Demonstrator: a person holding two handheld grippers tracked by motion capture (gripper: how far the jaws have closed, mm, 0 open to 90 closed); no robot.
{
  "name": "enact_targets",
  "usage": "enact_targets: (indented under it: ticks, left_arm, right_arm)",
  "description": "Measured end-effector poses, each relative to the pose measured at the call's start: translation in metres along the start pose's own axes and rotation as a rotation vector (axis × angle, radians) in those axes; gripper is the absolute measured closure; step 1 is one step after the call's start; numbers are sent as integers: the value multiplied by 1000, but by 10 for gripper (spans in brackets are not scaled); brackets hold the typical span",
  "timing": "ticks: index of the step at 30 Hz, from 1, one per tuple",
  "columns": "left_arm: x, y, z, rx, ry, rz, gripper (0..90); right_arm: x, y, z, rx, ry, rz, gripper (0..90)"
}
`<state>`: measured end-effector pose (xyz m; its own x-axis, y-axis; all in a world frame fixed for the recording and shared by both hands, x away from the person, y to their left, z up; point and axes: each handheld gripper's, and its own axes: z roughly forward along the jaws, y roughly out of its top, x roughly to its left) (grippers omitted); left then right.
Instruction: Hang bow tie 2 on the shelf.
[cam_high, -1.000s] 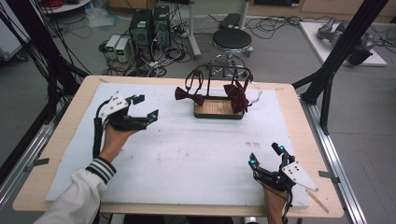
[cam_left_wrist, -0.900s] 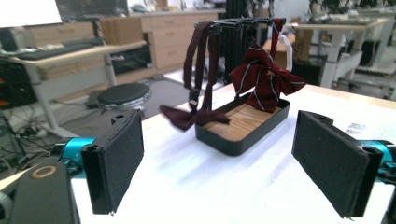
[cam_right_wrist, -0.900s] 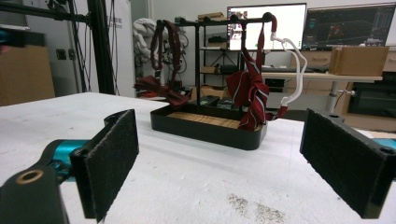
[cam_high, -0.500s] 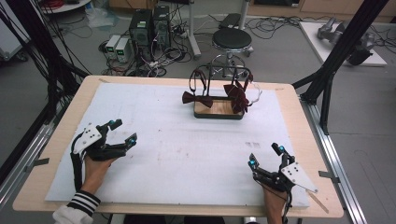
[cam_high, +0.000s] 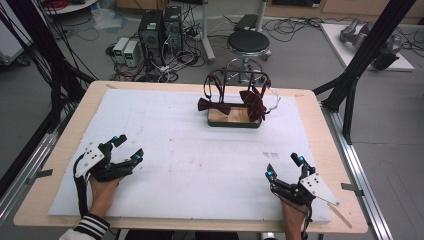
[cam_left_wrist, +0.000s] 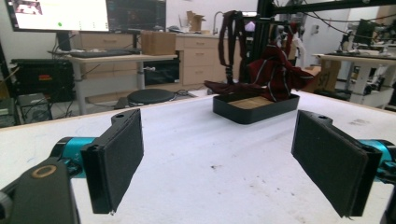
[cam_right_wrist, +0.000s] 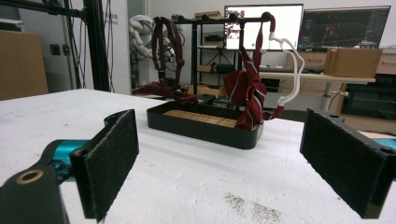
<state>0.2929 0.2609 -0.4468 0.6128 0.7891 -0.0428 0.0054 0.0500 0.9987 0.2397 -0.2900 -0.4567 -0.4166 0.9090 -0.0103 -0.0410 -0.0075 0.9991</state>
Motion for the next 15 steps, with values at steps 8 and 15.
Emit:
enact_targets:
  ticks: [8, 15]
  left_arm:
    - [2, -7, -1, -14, 20, 2, 174]
    - [-2, -9, 0, -8, 6, 47, 174]
  right_arm:
    - [0, 0, 1, 7, -6, -6, 107]
    - [0, 0, 1, 4, -7, -2, 107]
